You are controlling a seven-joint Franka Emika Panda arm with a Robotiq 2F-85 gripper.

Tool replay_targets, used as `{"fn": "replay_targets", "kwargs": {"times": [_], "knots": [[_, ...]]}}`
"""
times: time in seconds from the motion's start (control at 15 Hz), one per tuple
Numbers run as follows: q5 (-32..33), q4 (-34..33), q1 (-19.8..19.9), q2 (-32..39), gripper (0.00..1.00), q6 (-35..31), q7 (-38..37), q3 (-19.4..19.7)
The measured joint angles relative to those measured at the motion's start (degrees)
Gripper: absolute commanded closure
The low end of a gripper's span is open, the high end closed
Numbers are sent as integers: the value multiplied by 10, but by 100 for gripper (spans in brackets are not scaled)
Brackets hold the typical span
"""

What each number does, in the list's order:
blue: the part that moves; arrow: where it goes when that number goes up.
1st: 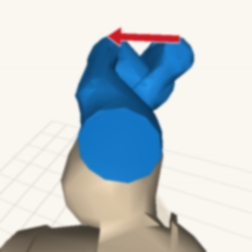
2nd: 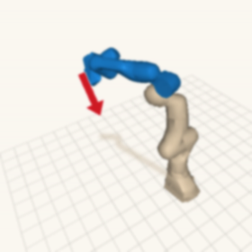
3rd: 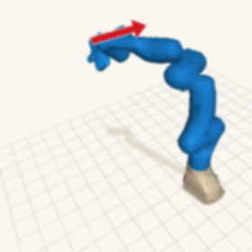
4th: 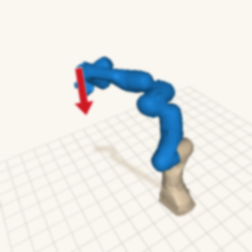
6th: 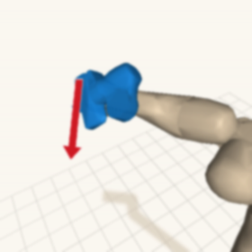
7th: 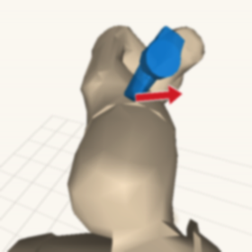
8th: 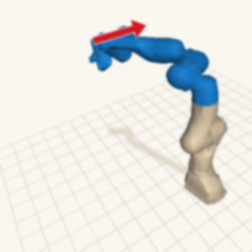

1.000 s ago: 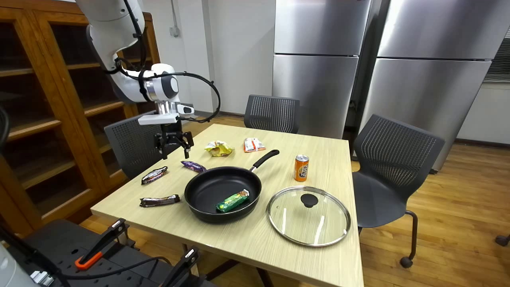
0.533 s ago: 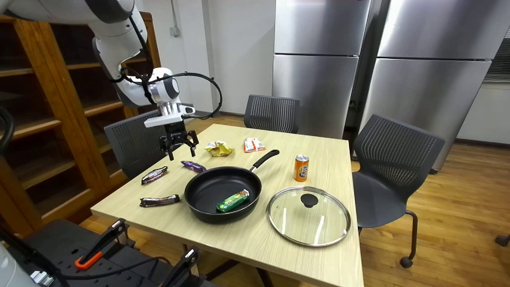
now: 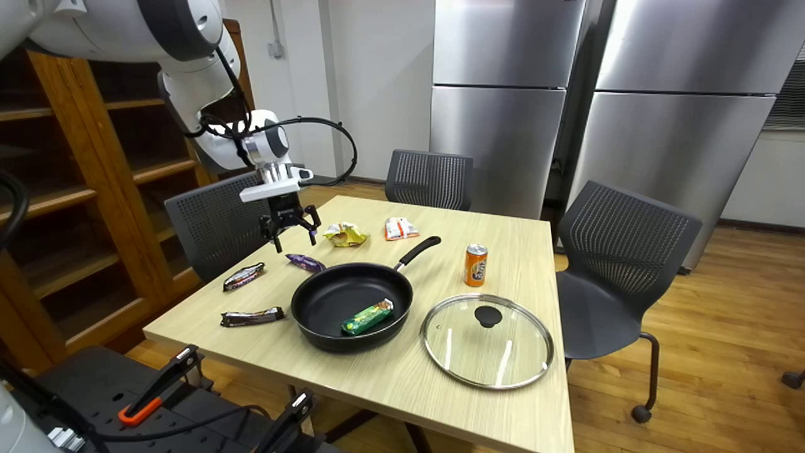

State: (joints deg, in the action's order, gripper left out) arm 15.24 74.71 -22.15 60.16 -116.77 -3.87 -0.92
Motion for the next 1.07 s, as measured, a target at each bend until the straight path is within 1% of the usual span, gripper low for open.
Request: {"fn": "replay_targets", "kwargs": {"times": [0.8,1.07], "knots": [[0,-2,0,2,0,-2,1,0],[1,-5,0,4,0,-18,28,-1]]}}
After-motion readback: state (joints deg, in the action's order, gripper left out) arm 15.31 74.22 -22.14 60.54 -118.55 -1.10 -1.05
